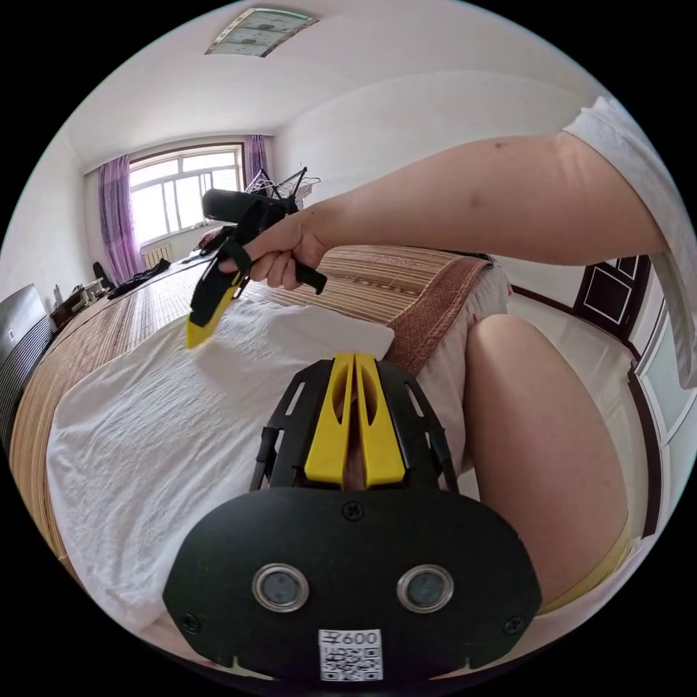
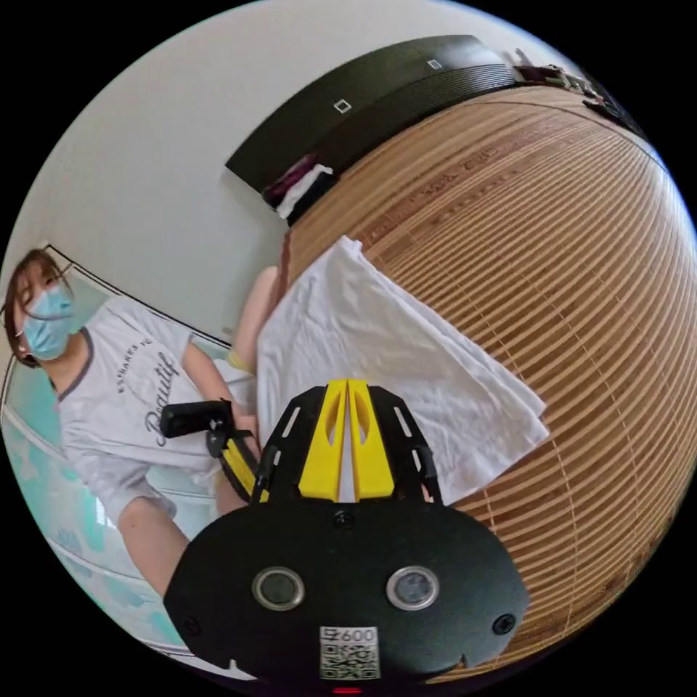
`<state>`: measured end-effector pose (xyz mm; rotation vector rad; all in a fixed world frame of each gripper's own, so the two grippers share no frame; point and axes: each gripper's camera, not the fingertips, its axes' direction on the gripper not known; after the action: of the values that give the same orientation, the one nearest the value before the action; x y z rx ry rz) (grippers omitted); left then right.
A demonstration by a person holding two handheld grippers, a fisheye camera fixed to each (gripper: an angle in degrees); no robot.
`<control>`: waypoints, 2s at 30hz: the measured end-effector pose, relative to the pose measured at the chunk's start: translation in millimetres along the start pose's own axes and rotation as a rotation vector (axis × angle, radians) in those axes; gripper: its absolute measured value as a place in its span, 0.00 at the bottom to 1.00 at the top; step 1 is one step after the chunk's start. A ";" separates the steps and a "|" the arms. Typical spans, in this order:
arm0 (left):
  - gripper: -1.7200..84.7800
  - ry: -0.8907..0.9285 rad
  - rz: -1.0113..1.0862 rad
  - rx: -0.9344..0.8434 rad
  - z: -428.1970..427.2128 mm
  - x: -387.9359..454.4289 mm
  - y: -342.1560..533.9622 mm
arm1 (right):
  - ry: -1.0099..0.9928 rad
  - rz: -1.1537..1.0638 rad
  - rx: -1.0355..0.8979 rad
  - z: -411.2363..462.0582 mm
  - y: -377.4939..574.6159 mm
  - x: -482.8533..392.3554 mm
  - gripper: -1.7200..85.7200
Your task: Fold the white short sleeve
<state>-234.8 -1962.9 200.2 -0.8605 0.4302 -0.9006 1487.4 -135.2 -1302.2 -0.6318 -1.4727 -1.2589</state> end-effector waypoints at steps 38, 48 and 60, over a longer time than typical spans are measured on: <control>0.22 0.047 -0.305 0.033 -351.8 -143.0 -99.5 | 0.562 0.192 0.319 482.6 1.5 -158.6 0.10; 0.21 0.089 -0.367 0.075 -371.9 -156.3 -141.5 | 0.583 0.228 0.316 523.5 34.9 -87.4 0.01; 0.18 0.223 -0.398 0.030 -385.9 -179.8 -195.1 | 0.568 0.226 0.394 519.9 120.5 -7.6 0.01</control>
<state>-686.3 -2059.0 121.1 -0.8354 0.4436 -1.3753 1404.3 384.1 -1210.9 -0.1470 -1.0878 -0.8426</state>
